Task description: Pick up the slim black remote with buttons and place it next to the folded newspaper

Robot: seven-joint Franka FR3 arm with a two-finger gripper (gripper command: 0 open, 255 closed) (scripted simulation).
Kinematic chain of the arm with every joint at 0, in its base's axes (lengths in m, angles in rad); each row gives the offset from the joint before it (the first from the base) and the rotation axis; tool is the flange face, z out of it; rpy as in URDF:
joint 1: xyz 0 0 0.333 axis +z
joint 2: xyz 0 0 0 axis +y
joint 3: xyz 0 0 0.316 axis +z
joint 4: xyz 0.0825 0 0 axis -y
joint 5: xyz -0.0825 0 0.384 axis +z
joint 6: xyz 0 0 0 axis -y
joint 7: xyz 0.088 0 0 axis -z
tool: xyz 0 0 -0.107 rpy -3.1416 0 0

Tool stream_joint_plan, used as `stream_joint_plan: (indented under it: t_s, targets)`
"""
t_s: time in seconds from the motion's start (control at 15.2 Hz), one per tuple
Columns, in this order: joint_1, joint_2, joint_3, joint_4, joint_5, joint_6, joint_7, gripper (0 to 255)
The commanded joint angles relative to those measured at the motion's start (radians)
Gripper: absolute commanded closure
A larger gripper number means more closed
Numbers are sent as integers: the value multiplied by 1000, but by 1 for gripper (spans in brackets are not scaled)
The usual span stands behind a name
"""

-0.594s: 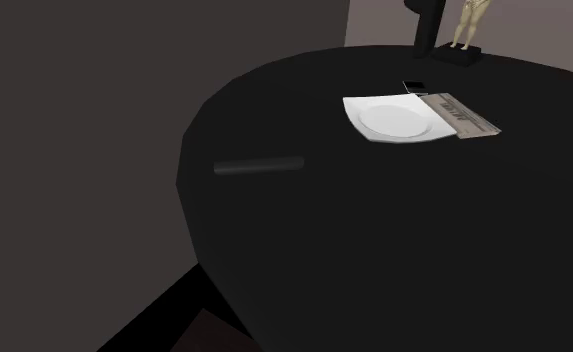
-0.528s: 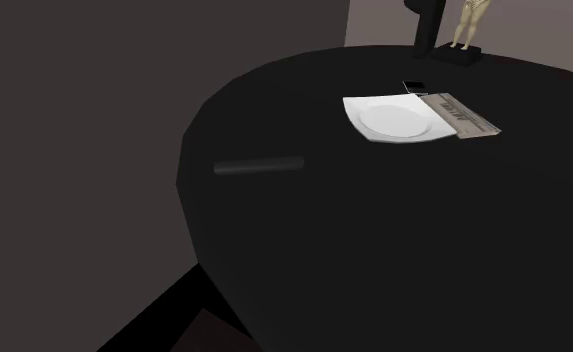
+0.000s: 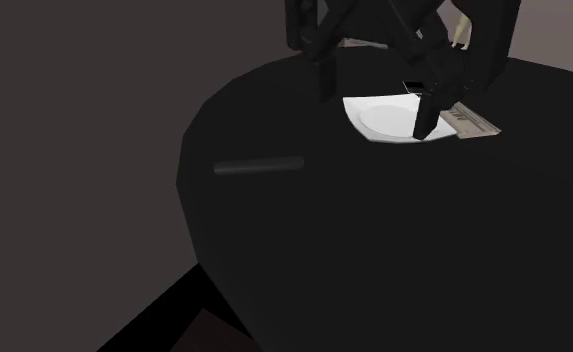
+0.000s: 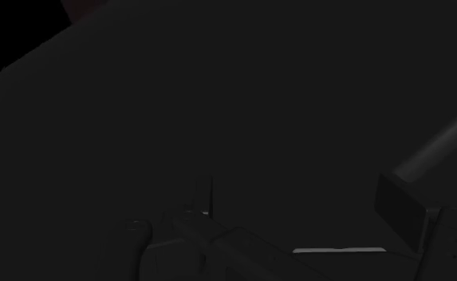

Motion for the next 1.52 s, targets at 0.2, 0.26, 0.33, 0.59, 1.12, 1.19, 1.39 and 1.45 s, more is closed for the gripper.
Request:
stream_joint_plan:
  t_s: [0.2, 0.26, 0.33, 0.59, 1.12, 1.19, 1.39, 1.45]
  targets:
    - [-11, 73, 132, -34, 49, 107, 205, 0]
    - [-15, 94, 160, -35, 56, 130, 247, 0]
    - [-20, 118, 188, -35, 62, 153, 288, 0]
    - [-50, 231, 302, -13, 69, 242, 460, 0]
    - [-167, 549, 542, 118, -61, 384, 861, 0]
    - [-184, 599, 570, 143, -98, 394, 921, 0]
    - [-214, 768, 636, 230, -241, 405, 1116, 0]
    - [-213, 829, 648, 264, -296, 401, 1183, 0]
